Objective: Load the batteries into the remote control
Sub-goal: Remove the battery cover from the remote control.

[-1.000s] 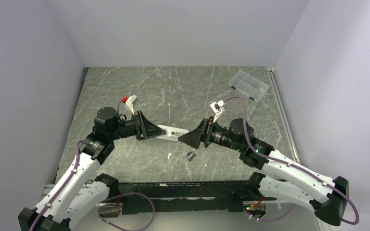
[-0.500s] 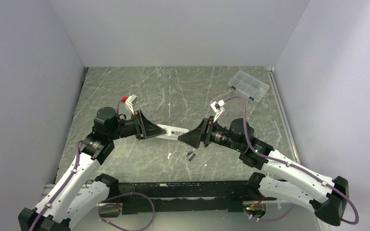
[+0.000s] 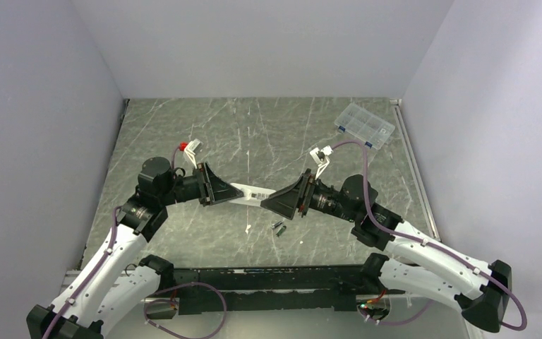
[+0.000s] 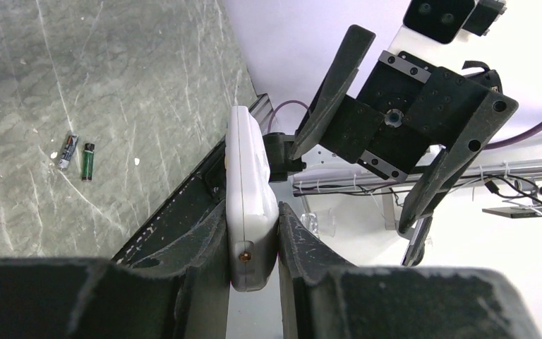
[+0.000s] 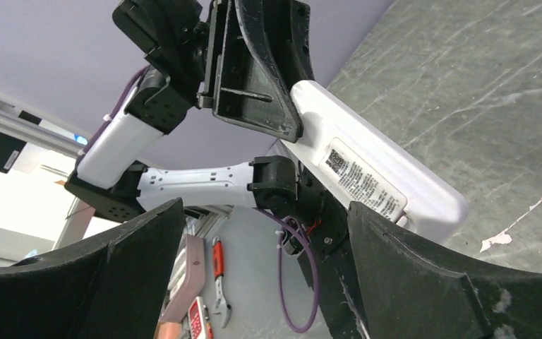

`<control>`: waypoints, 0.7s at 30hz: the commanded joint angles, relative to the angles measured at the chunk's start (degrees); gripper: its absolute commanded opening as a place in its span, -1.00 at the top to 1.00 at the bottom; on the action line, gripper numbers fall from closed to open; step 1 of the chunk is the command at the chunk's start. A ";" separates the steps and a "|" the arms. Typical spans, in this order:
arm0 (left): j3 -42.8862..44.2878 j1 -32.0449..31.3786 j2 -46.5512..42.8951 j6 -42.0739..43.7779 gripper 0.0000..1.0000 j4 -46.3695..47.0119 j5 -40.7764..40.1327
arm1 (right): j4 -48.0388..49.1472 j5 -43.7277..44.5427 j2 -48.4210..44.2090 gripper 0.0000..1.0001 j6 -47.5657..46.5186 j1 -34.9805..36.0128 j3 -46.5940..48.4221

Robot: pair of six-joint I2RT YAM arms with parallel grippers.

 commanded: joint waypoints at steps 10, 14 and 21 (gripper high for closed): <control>1.41 -0.11 -1.13 0.32 1.00 1.85 1.36 | -0.10 1.83 -3.07 -0.76 -0.21 0.15 -0.69; 1.00 -0.11 -1.36 -1.11 1.00 3.42 2.07 | -0.14 2.32 -3.51 -0.76 0.09 0.13 -1.79; 0.52 -0.11 -1.39 -2.98 1.00 5.60 2.74 | -1.74 3.25 -4.24 -0.76 -0.65 0.13 -1.84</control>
